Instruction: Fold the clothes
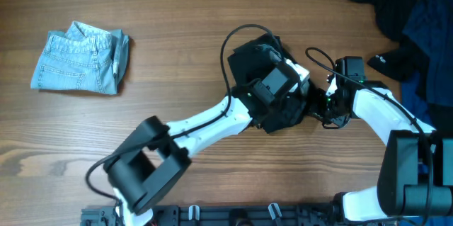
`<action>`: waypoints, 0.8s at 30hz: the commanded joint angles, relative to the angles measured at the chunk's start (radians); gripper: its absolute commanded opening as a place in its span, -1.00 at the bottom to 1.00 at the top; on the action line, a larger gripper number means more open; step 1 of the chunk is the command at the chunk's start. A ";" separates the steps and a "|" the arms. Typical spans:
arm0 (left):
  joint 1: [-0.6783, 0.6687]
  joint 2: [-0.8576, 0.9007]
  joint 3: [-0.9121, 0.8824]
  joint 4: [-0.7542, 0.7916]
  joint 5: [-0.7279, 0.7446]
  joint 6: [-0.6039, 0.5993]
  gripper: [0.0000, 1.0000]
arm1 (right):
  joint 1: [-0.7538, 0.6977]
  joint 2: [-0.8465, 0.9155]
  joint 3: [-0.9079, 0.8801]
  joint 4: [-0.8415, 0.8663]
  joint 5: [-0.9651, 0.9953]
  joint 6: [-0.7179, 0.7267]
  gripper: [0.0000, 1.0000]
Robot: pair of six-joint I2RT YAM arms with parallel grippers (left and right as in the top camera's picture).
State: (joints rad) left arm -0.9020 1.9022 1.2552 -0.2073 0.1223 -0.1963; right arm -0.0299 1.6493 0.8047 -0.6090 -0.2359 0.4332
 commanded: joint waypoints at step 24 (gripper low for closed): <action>0.400 -0.072 0.028 -0.097 0.373 0.160 -0.92 | -0.013 -0.336 0.006 0.029 -0.542 -0.381 -0.91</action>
State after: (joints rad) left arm -0.5030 1.7485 1.2675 -0.3630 0.3531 -0.0978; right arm -0.0410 1.2339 0.8288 -0.6216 -0.7300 0.0959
